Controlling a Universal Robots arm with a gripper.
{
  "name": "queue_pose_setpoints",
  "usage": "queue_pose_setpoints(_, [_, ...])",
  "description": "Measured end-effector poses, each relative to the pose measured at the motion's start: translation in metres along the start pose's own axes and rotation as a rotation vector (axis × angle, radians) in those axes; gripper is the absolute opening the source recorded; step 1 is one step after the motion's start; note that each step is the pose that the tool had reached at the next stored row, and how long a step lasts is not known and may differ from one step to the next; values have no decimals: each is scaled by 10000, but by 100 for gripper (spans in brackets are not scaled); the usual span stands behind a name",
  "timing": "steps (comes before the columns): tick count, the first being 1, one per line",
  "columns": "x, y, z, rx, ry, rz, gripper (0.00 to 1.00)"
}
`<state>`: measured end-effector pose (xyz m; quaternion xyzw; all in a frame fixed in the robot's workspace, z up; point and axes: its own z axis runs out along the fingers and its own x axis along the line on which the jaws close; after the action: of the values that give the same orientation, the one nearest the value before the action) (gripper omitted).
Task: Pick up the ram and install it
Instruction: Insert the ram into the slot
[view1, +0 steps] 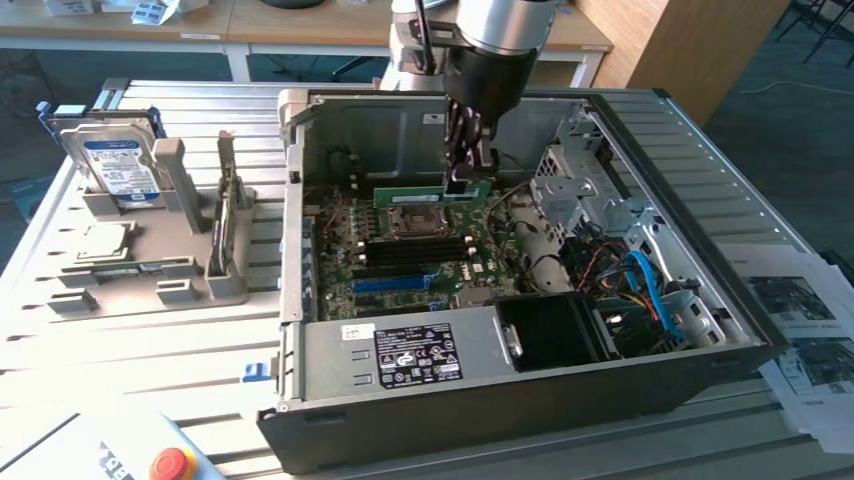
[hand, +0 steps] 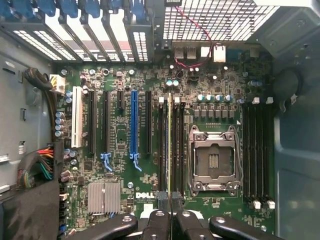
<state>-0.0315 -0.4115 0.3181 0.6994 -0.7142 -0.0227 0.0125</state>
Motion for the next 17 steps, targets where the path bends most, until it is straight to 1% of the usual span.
queue_pose_setpoints(17, [5,-15,309,0,1,0,12])
